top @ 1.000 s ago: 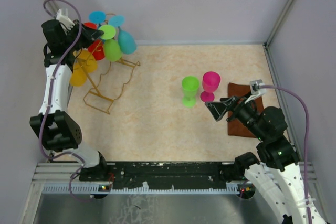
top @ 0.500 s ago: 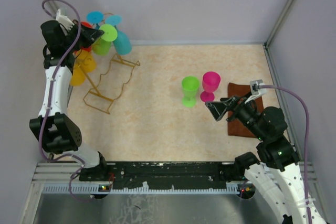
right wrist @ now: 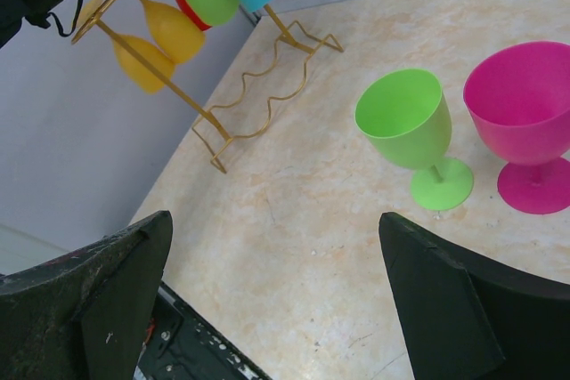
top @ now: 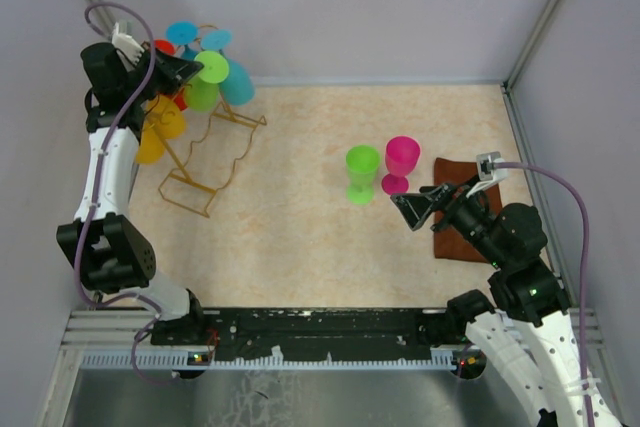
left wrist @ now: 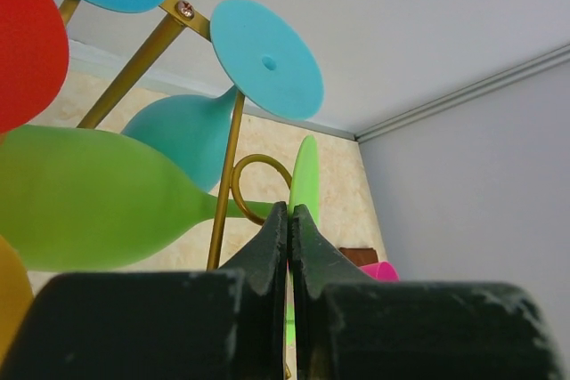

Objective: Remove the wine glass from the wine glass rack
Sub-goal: Pick up the wine glass from the wine rack.

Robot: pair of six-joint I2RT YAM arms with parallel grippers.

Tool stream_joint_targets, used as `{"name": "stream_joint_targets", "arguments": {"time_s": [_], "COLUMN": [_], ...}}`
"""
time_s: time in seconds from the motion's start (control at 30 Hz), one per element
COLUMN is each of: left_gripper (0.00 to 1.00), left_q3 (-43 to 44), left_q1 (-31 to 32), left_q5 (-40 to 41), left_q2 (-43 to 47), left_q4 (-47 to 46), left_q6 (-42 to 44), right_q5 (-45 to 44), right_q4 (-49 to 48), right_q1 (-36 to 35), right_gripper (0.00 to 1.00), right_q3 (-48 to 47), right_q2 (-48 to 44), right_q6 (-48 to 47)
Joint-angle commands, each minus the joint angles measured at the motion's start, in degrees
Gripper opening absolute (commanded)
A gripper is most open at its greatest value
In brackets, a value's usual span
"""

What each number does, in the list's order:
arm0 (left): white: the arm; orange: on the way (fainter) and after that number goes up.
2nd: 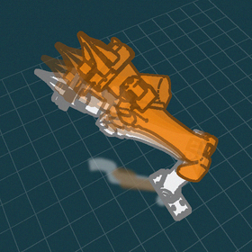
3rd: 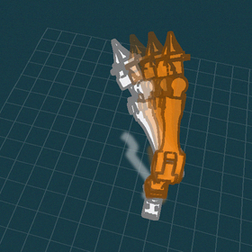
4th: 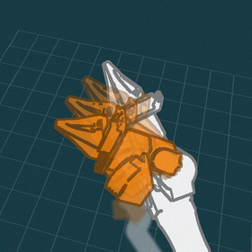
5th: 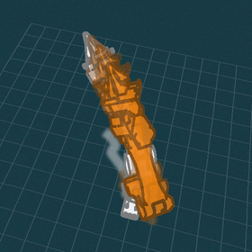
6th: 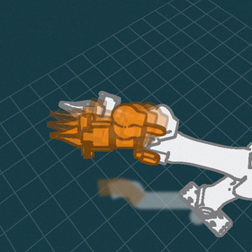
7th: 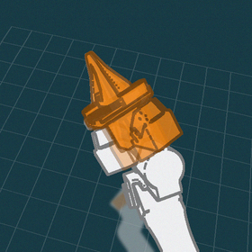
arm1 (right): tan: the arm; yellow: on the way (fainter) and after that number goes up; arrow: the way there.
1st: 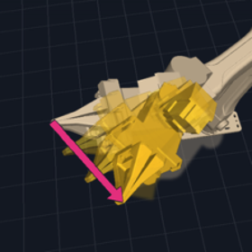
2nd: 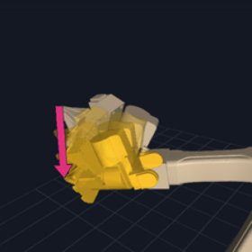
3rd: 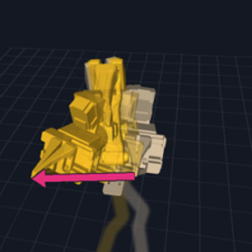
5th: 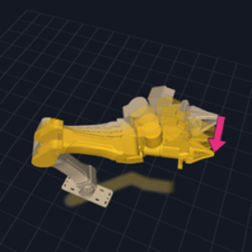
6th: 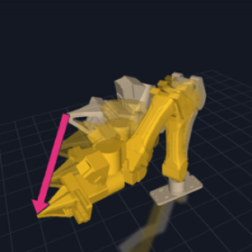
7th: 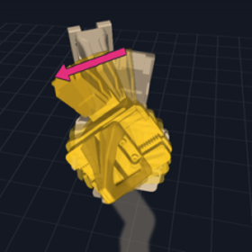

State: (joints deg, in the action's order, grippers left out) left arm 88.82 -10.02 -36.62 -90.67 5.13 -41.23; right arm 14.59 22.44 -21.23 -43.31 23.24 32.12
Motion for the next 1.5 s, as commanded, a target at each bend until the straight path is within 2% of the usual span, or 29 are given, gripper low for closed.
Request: {"name": "stream_joint_targets", "arguments": {"time_s": [0.0,0.57,1.0,1.47], "left_gripper": [0.00,0.00,0.00,0.00], "left_q3": [-0.7,-1.0,-5.5,-21.8], "left_q1": [-0.4,-0.4,-0.4,1.5], "left_q5": [-2.4,-5.4,-9.7,-17.7], "left_q2": [0.9,2.7,6.7,21.1], "left_q4": [-2.9,-5.1,-5.3,-13.5], "left_q6": [-2.4,-4.9,-3.6,1.2], "right_q5": [-0.8,-1.0,-1.0,0.9], "right_q4": [-1.4,-1.5,-2.2,-8.1], "right_q1": [0.1,0.1,0.1,0.0], "right_gripper": [0.99,0.99,0.99,0.99], "right_q3": [-1.7,-1.4,-1.0,1.7], "right_q2": [-0.9,-0.9,-0.9,1.1], "right_q6": [-0.1,-0.1,0.4,3.0]}}
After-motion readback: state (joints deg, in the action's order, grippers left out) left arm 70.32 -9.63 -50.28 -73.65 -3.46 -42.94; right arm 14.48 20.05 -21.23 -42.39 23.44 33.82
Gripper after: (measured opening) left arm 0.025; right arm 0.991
